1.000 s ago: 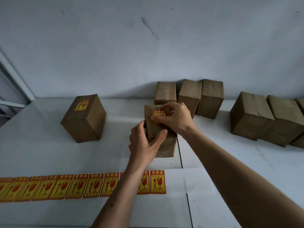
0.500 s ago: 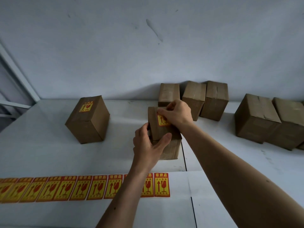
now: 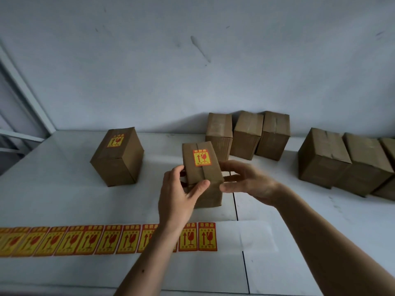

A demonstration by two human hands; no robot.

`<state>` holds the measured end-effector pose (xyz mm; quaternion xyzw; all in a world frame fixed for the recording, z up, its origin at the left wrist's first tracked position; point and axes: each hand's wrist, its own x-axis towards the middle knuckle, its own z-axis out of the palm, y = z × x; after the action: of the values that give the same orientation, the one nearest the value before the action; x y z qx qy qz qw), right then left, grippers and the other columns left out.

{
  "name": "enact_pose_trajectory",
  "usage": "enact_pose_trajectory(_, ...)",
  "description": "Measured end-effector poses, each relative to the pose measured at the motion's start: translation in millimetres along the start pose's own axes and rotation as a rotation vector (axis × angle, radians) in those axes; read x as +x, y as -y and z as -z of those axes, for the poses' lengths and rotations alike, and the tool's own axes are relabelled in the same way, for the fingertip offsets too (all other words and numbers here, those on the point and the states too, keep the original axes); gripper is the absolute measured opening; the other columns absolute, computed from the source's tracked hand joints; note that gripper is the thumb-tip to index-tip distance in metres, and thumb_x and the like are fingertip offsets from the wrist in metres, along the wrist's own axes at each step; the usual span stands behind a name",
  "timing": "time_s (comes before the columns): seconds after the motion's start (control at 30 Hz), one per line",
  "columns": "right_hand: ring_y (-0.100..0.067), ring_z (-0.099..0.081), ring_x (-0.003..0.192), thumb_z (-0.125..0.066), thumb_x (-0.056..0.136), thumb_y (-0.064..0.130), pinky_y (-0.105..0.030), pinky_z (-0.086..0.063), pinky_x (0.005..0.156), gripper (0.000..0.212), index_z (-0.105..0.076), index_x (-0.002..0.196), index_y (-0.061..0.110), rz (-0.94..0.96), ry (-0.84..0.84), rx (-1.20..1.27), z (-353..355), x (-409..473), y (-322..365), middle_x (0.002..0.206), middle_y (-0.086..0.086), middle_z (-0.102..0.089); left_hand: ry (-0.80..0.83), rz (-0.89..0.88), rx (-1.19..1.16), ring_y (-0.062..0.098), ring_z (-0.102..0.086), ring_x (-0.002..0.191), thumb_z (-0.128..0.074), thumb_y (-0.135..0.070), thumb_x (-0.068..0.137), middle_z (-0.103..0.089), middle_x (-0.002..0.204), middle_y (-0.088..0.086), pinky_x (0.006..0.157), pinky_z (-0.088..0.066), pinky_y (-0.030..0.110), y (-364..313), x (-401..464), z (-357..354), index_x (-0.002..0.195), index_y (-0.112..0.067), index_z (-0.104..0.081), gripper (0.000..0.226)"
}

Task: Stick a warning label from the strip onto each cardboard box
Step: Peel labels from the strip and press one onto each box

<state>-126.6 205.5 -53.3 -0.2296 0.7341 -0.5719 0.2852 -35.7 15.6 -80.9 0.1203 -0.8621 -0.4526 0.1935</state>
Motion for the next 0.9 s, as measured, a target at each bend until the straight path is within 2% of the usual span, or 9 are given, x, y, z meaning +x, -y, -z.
enact_pose_trajectory(0.13, -0.016, -0.068, 0.092, -0.074, 0.081, 0.018, -0.028, -0.056, 0.074, 0.053, -0.056, 0.13, 0.02, 0.014, -0.112, -0.143, -27, 21, 12, 0.106, 0.001, -0.068, -0.014, 0.022, 0.107, 0.014, -0.055, 0.1, -0.052, -0.072, 0.065, -0.056, 0.114, 0.003, 0.068, -0.047, 0.021, 13, 15, 26, 0.131, -0.02, -0.052, 0.084)
enact_pose_trajectory(0.23, -0.01, -0.066, 0.076, -0.072, 0.084, 0.018, -0.023, -0.05, 0.062, 0.036, -0.064, 0.119, 0.013, 0.038, -0.279, -0.161, -43, 51, 14, 0.089, 0.0, -0.07, -0.035, 0.033, 0.149, 0.019, -0.059, 0.097, -0.064, -0.057, 0.078, -0.06, 0.107, 0.002, 0.071, -0.052, 0.034, 19, 42, 37, 0.124, -0.019, -0.057, 0.06)
enact_pose_trajectory(0.3, -0.014, -0.068, 0.08, -0.07, 0.085, 0.013, -0.029, -0.054, 0.066, 0.033, -0.066, 0.117, 0.011, 0.052, -0.399, -0.143, -49, 70, 13, 0.091, -0.003, -0.072, -0.06, 0.05, 0.188, 0.023, -0.059, 0.105, -0.066, -0.041, 0.085, -0.061, 0.115, 0.005, 0.077, -0.05, 0.035, 20, 64, 37, 0.128, -0.017, -0.054, 0.051)
enact_pose_trajectory(0.43, -0.017, -0.065, 0.104, -0.067, 0.085, 0.009, -0.038, -0.053, 0.095, 0.038, -0.063, 0.122, 0.016, 0.038, -0.465, -0.151, -47, 87, 17, 0.116, -0.002, -0.069, -0.125, 0.14, 0.304, 0.03, -0.051, 0.126, -0.059, -0.02, 0.092, -0.056, 0.136, 0.01, 0.097, -0.044, 0.044, 19, 104, 29, 0.143, -0.014, -0.037, 0.055)
enact_pose_trajectory(0.5, -0.019, -0.064, 0.105, -0.068, 0.084, 0.012, -0.037, -0.052, 0.096, 0.037, -0.064, 0.12, 0.016, 0.05, -0.56, -0.237, -38, 85, 18, 0.116, -0.003, -0.069, -0.221, 0.052, 0.297, 0.034, -0.047, 0.128, -0.059, -0.016, 0.091, -0.053, 0.138, 0.013, 0.103, -0.042, 0.048, 14, 112, 21, 0.14, -0.012, -0.04, 0.052)
enact_pose_trajectory(0.6, -0.021, -0.062, 0.095, -0.066, 0.081, 0.011, -0.037, -0.054, 0.089, 0.027, -0.064, 0.108, 0.013, 0.074, -0.833, -0.353, -19, 76, 12, 0.105, -0.005, -0.066, -0.292, -0.201, 0.257, 0.03, -0.056, 0.111, -0.063, -0.017, 0.087, -0.061, 0.121, 0.01, 0.093, -0.047, 0.044, 0, 109, 3, 0.125, -0.014, -0.052, 0.039)
enact_pose_trajectory(0.7, -0.02, -0.05, 0.103, -0.07, 0.079, 0.019, -0.033, -0.047, 0.094, 0.047, -0.051, 0.121, 0.012, -0.02, -0.919, -0.339, -2, 75, 3, 0.118, -0.005, -0.05, -0.097, -0.264, 0.129, 0.023, -0.064, 0.097, -0.062, -0.011, 0.089, -0.065, 0.115, 0.009, 0.09, -0.051, 0.04, -17, 106, -19, 0.123, -0.009, -0.055, 0.035)
enact_pose_trajectory(0.83, -0.027, -0.051, 0.118, -0.071, 0.075, 0.013, -0.042, -0.046, 0.102, 0.066, -0.042, 0.134, 0.01, -0.111, -0.802, -0.365, 8, 86, -5, 0.129, -0.009, -0.054, 0.267, -0.061, 0.171, 0.025, -0.041, 0.137, -0.057, -0.012, 0.094, -0.039, 0.152, 0.011, 0.112, -0.037, 0.04, -29, 112, -42, 0.15, -0.01, -0.022, 0.066)
enact_pose_trajectory(0.9, -0.026, -0.056, 0.115, -0.068, 0.076, 0.01, -0.042, -0.05, 0.099, 0.063, -0.044, 0.134, 0.013, -0.112, -0.766, -0.33, 7, 86, -6, 0.127, -0.007, -0.06, 0.352, -0.005, 0.178, 0.025, -0.036, 0.141, -0.056, -0.008, 0.094, -0.037, 0.153, 0.01, 0.112, -0.033, 0.038, -31, 112, -44, 0.151, -0.011, -0.018, 0.069)
